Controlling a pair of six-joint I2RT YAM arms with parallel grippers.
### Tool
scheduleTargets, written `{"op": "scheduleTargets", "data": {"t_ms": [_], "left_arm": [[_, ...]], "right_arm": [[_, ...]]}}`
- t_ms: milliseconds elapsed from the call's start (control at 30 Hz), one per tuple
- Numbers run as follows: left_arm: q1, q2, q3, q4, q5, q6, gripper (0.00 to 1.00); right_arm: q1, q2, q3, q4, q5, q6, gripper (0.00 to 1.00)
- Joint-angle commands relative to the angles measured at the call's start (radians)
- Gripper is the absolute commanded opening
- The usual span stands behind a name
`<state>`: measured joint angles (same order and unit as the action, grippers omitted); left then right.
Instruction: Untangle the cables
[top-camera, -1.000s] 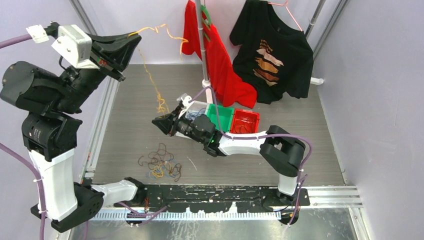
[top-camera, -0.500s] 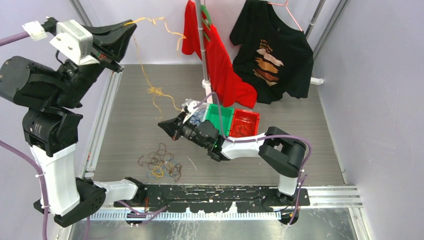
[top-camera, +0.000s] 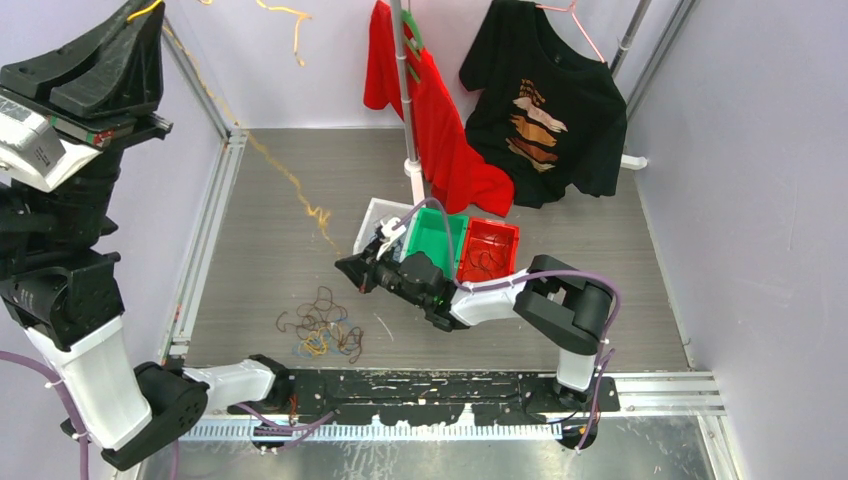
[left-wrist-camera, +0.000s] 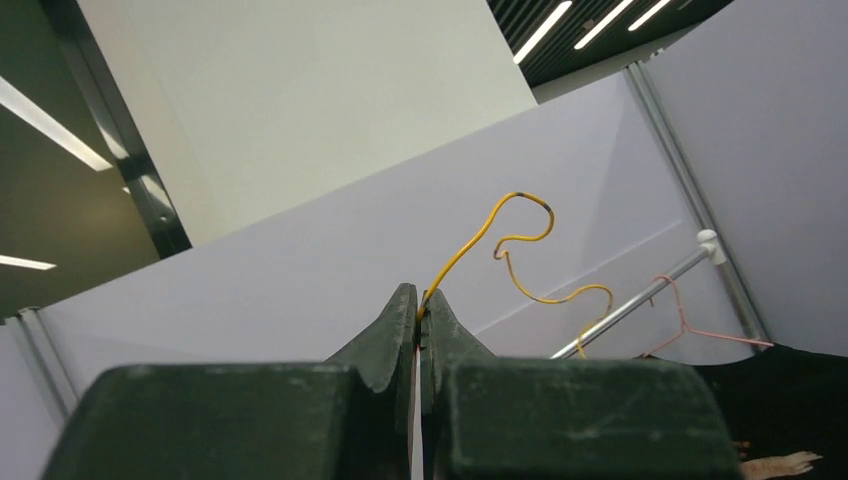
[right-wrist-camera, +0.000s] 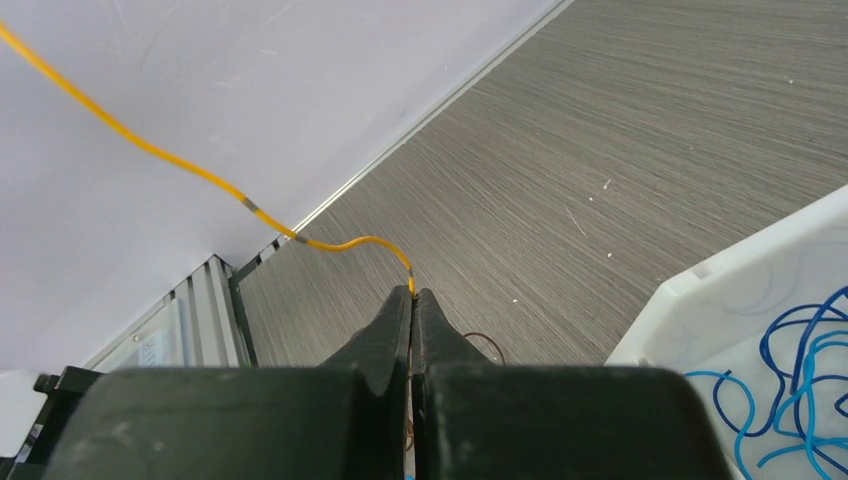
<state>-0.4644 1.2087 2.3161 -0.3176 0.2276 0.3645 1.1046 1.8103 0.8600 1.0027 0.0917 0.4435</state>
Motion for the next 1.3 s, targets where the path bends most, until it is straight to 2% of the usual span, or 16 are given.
{"op": "scheduleTargets", "data": {"t_ms": [0,167,233,367,433,533,633,900,1100,1267], "left_arm": [[-0.002,0.021,0.018,0.156,-0.047,0.096,0.0],[-0.002,0.047,0.027,0.388,-0.122,0.255,0.0],[-0.003,0.094,0.082,0.453,-0.135,0.312,0.0],[-0.003,0.18,0.256,0.428,-0.113,0.379,0.0],[-0.002,0.177,0.262,0.356,-0.102,0.367,0.0],[-0.002,0.081,0.065,0.31,-0.077,0.34,0.0],[-0.002,-0.043,-0.125,0.254,-0.044,0.322,0.0],[-0.002,-0.189,-0.407,0.01,0.011,0.279,0.0],[-0.002,-0.234,-0.499,-0.191,0.119,0.22,0.0],[-0.002,-0.266,-0.582,-0.202,0.119,0.206,0.0]], "right_arm": [[0.003,-0.062,-0.012,0.064,0.038,0.006,0.01],[0.003,-0.083,-0.06,0.057,0.058,0.005,0.01],[0.003,-0.098,-0.095,0.056,0.07,0.014,0.01],[0.003,-0.137,-0.179,0.066,0.106,0.028,0.01],[0.003,-0.159,-0.21,0.073,0.117,0.035,0.01],[0.0,-0.219,-0.195,0.028,0.119,0.04,0.01],[-0.014,-0.312,-0.122,-0.139,0.13,0.039,0.01],[-0.138,-0.481,0.032,-0.609,0.137,0.142,0.01],[-0.248,-0.558,0.064,-0.799,-0.086,0.23,0.01],[-0.346,-0.537,0.124,-0.967,-0.257,0.367,0.01]]}}
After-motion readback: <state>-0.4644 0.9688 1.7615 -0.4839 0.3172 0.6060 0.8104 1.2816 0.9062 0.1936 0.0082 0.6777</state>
